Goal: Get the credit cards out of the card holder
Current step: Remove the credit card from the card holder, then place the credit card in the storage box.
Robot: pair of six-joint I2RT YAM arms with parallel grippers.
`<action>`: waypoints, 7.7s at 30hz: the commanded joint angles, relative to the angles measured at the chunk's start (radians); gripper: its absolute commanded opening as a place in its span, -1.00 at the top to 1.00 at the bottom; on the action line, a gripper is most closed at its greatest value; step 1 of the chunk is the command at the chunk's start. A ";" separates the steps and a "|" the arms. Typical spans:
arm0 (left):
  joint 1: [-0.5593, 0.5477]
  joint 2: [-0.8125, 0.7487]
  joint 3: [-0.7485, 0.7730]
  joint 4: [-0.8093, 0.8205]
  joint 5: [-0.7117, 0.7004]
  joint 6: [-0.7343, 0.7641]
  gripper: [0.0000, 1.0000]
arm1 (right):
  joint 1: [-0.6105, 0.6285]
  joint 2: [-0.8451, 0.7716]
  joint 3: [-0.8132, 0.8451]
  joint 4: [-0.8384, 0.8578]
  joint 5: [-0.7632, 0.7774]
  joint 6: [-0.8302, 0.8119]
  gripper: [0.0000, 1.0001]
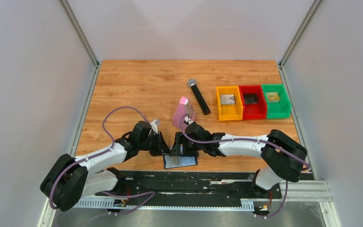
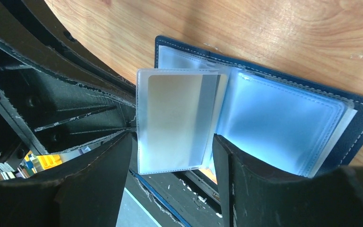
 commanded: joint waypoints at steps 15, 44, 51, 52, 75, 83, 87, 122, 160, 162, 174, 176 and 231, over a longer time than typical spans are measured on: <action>-0.004 0.111 0.009 0.310 0.138 -0.051 0.66 | -0.004 -0.196 0.074 -0.290 0.247 -0.040 -0.02; -0.043 0.107 0.033 0.224 0.042 -0.002 0.44 | -0.008 -0.207 0.033 -0.263 0.214 -0.092 0.38; -0.042 0.141 0.026 0.251 0.037 0.001 0.34 | -0.027 -0.166 -0.002 -0.232 0.208 -0.088 0.41; -0.042 0.144 0.022 0.255 0.038 0.000 0.32 | -0.030 -0.159 -0.009 -0.224 0.204 -0.085 0.42; -0.042 0.222 -0.023 0.372 0.035 -0.026 0.17 | -0.047 -0.078 -0.094 -0.180 0.182 -0.047 0.53; -0.042 0.275 -0.046 0.461 0.056 -0.053 0.20 | -0.047 -0.076 -0.096 -0.173 0.146 -0.045 0.56; -0.044 0.290 -0.053 0.494 0.063 -0.066 0.23 | -0.046 -0.075 -0.097 -0.170 0.143 -0.043 0.56; -0.041 0.195 -0.066 0.466 0.081 -0.102 1.00 | -0.062 -0.093 -0.120 -0.168 0.136 -0.044 0.58; 0.028 -0.169 0.039 0.069 0.207 0.097 1.00 | -0.302 -0.389 -0.070 -0.122 -0.357 -0.519 0.21; 0.029 -0.172 0.040 0.101 0.248 0.100 1.00 | -0.333 -0.376 -0.060 -0.124 -0.442 -0.546 0.18; 0.028 -0.158 0.052 0.190 0.407 0.102 1.00 | -0.344 -0.259 -0.019 -0.097 -0.628 -0.600 0.07; 0.029 -0.151 0.051 0.192 0.412 0.103 1.00 | -0.345 -0.246 -0.016 -0.084 -0.644 -0.593 0.07; 0.028 -0.233 0.235 -0.238 0.195 0.336 -1.00 | -1.148 -0.582 0.185 -0.494 -0.109 -0.612 1.00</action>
